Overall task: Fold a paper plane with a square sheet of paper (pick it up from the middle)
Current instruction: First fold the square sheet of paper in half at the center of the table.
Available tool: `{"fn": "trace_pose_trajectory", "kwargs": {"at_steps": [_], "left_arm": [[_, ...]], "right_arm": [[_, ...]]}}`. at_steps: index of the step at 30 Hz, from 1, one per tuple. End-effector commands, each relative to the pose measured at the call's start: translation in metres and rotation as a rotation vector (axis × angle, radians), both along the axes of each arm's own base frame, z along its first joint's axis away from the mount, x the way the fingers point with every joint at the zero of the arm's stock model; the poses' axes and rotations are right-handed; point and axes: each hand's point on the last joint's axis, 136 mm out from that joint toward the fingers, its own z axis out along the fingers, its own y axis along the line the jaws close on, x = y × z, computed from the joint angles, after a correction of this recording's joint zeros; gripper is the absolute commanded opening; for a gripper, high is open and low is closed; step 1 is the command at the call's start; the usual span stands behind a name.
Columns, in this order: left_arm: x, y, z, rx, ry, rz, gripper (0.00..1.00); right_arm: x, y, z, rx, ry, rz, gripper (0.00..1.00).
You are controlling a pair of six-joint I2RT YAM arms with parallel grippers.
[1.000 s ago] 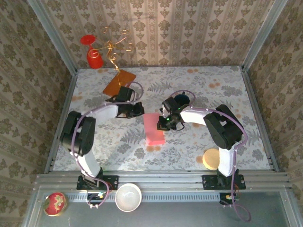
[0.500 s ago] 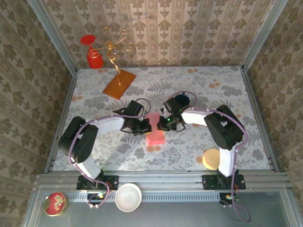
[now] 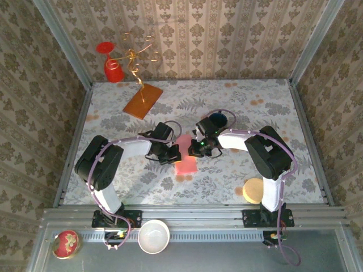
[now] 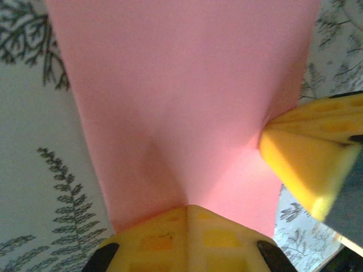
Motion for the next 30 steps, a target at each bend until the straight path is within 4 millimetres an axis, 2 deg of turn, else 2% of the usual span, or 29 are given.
{"fn": "trace_pose_trajectory", "kwargs": {"at_steps": [1, 5, 7, 9, 12, 15, 19, 22, 26, 30], "left_arm": [[-0.023, 0.027, -0.015, 0.066, 0.059, -0.006, 0.0], [-0.034, 0.059, -0.02, 0.108, 0.079, 0.017, 0.0], [-0.031, 0.061, -0.009, 0.094, 0.051, 0.022, 0.0], [-0.024, 0.053, 0.011, 0.055, -0.002, 0.02, 0.0], [-0.013, 0.029, 0.044, -0.022, -0.101, 0.004, 0.0], [-0.007, 0.009, 0.058, -0.073, -0.135, -0.006, 0.0], [-0.01, -0.01, 0.045, -0.092, -0.088, -0.041, 0.0], [-0.015, -0.016, 0.03, -0.074, -0.049, -0.061, 0.0], [-0.02, 0.006, 0.006, 0.013, -0.027, -0.055, 0.0], [-0.042, 0.026, -0.017, 0.053, 0.044, -0.05, 0.0]], "right_arm": [[-0.083, -0.099, -0.096, -0.478, 0.285, -0.037, 0.01], [-0.084, -0.101, -0.097, -0.485, 0.288, -0.037, 0.01], [-0.084, -0.101, -0.097, -0.484, 0.286, -0.037, 0.01], [-0.084, -0.101, -0.098, -0.485, 0.287, -0.037, 0.01], [-0.082, -0.1, -0.097, -0.481, 0.283, -0.041, 0.02], [-0.082, -0.1, -0.097, -0.481, 0.283, -0.043, 0.01], [-0.083, -0.1, -0.098, -0.483, 0.287, -0.043, 0.01], [-0.084, -0.101, -0.099, -0.484, 0.29, -0.043, 0.01], [-0.085, -0.102, -0.1, -0.488, 0.29, -0.041, 0.01], [-0.087, -0.104, -0.102, -0.492, 0.296, -0.04, 0.01]]}}
